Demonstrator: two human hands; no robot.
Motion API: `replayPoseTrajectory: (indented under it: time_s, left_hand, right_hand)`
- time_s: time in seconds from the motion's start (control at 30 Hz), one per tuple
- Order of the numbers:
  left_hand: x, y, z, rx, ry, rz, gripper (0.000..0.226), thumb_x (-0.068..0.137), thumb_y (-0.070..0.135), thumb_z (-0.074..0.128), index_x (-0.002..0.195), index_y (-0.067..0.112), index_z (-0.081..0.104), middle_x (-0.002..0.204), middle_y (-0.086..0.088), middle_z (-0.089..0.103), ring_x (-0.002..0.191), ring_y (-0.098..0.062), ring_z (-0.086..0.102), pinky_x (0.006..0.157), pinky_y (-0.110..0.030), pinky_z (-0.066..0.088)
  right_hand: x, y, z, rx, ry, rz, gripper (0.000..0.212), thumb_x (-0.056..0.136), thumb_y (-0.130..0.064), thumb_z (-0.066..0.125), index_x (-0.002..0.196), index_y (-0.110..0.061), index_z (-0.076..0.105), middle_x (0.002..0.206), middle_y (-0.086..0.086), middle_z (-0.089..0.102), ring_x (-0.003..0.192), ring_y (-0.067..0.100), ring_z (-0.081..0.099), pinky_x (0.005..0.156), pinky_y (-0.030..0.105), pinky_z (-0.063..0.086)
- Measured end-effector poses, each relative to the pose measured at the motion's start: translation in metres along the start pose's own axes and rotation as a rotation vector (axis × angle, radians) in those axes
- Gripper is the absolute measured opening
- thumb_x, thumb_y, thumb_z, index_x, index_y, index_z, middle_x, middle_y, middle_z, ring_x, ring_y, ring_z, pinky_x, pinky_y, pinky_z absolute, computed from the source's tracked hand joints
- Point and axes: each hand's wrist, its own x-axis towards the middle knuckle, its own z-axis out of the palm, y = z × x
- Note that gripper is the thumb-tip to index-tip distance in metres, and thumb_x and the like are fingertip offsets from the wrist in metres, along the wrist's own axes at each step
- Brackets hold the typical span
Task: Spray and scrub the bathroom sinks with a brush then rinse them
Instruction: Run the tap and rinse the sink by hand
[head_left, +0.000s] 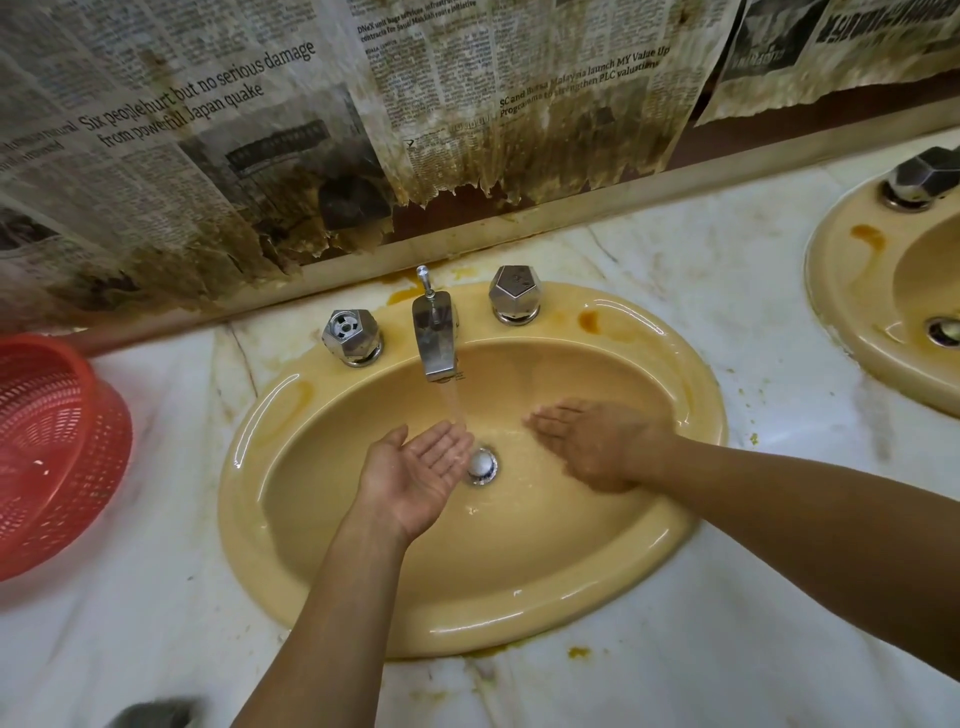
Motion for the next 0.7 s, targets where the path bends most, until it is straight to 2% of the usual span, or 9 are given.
replayPoseTrajectory:
  time_s: [0.1, 0.27, 0.33, 0.4, 0.5, 0.57, 0.63, 0.67, 0.7]
  left_hand:
    - [0.000, -0.001, 0.002, 0.018, 0.008, -0.005, 0.057, 0.111, 0.037, 0.030, 0.137, -0.009, 0.054, 0.132, -0.026, 0.066, 0.127, -0.039, 0.060, 0.115, -0.045, 0.043]
    - [-0.010, -0.001, 0.013, -0.008, -0.080, 0.006, 0.055, 0.112, 0.037, 0.031, 0.133, -0.008, 0.055, 0.132, -0.027, 0.065, 0.129, -0.039, 0.060, 0.118, -0.047, 0.040]
    - [-0.015, 0.000, 0.015, -0.001, -0.119, 0.030, 0.054, 0.112, 0.037, 0.031, 0.130, -0.007, 0.057, 0.131, -0.026, 0.066, 0.129, -0.037, 0.061, 0.117, -0.046, 0.040]
    - [-0.020, 0.001, 0.013, 0.040, -0.120, 0.067, 0.052, 0.112, 0.036, 0.032, 0.128, -0.006, 0.059, 0.129, -0.024, 0.068, 0.127, -0.035, 0.063, 0.116, -0.044, 0.042]
    - [-0.023, 0.004, 0.000, 0.205, -0.031, 0.190, 0.043, 0.111, 0.028, 0.036, 0.126, -0.002, 0.063, 0.126, -0.018, 0.071, 0.123, -0.029, 0.066, 0.113, -0.041, 0.045]
    - [-0.023, 0.005, -0.013, 0.496, 0.079, 0.371, 0.035, 0.111, 0.022, 0.039, 0.120, 0.006, 0.068, 0.124, -0.009, 0.073, 0.123, -0.022, 0.066, 0.109, -0.037, 0.047]
    - [-0.023, 0.006, -0.028, 0.931, 0.187, 0.628, 0.033, 0.110, 0.021, 0.043, 0.123, 0.014, 0.072, 0.128, 0.000, 0.071, 0.127, -0.014, 0.062, 0.110, -0.030, 0.043]
    - [-0.022, 0.008, -0.036, 1.162, 0.212, 0.761, 0.033, 0.110, 0.020, 0.044, 0.129, 0.013, 0.070, 0.134, 0.000, 0.068, 0.131, -0.013, 0.058, 0.110, -0.026, 0.039]
    - [-0.019, 0.012, -0.043, 1.389, 0.210, 0.883, 0.035, 0.110, 0.019, 0.043, 0.135, 0.011, 0.066, 0.141, -0.002, 0.064, 0.135, -0.014, 0.054, 0.111, -0.022, 0.035]
  right_hand:
    - [0.002, 0.001, -0.006, -0.021, 0.070, 0.054, 0.067, 0.108, -0.042, 0.024, 0.163, -0.013, 0.001, 0.169, 0.002, -0.014, 0.157, 0.016, -0.011, 0.127, 0.040, -0.008]
    - [0.018, 0.017, -0.044, -0.267, 0.406, 0.086, 0.066, 0.105, -0.037, 0.015, 0.159, -0.011, -0.012, 0.165, 0.007, -0.027, 0.153, 0.023, -0.026, 0.123, 0.050, -0.018]
    - [0.025, 0.016, -0.049, -0.326, 0.372, 0.068, 0.063, 0.105, -0.039, 0.015, 0.158, -0.016, -0.010, 0.166, 0.005, -0.025, 0.152, 0.022, -0.027, 0.121, 0.054, -0.018]
    - [0.027, 0.005, -0.031, -0.315, 0.176, 0.033, 0.058, 0.107, -0.038, 0.018, 0.160, -0.023, -0.001, 0.169, 0.000, -0.015, 0.155, 0.018, -0.018, 0.122, 0.054, -0.016]
    - [0.017, -0.016, -0.008, 0.072, 0.018, 0.093, 0.062, 0.107, -0.029, 0.024, 0.164, -0.013, 0.007, 0.171, 0.000, -0.006, 0.158, 0.016, -0.001, 0.127, 0.043, 0.000]
    - [0.015, -0.030, -0.015, 0.471, 0.039, 0.151, 0.054, 0.105, -0.025, 0.029, 0.157, -0.009, 0.032, 0.168, 0.005, 0.020, 0.153, 0.024, 0.026, 0.123, 0.042, 0.024]
    - [0.020, -0.047, -0.036, 0.999, 0.093, 0.238, 0.036, 0.104, -0.022, 0.037, 0.122, -0.008, 0.064, 0.138, 0.012, 0.059, 0.126, 0.030, 0.056, 0.102, 0.037, 0.046]
    - [0.022, -0.055, -0.050, 1.316, 0.163, 0.310, 0.032, 0.104, -0.020, 0.039, 0.108, -0.006, 0.068, 0.121, 0.011, 0.066, 0.113, 0.029, 0.061, 0.092, 0.035, 0.048]
    - [0.024, -0.063, -0.065, 1.677, 0.233, 0.397, 0.032, 0.105, -0.019, 0.041, 0.108, -0.002, 0.069, 0.113, 0.009, 0.067, 0.107, 0.027, 0.061, 0.090, 0.033, 0.046]
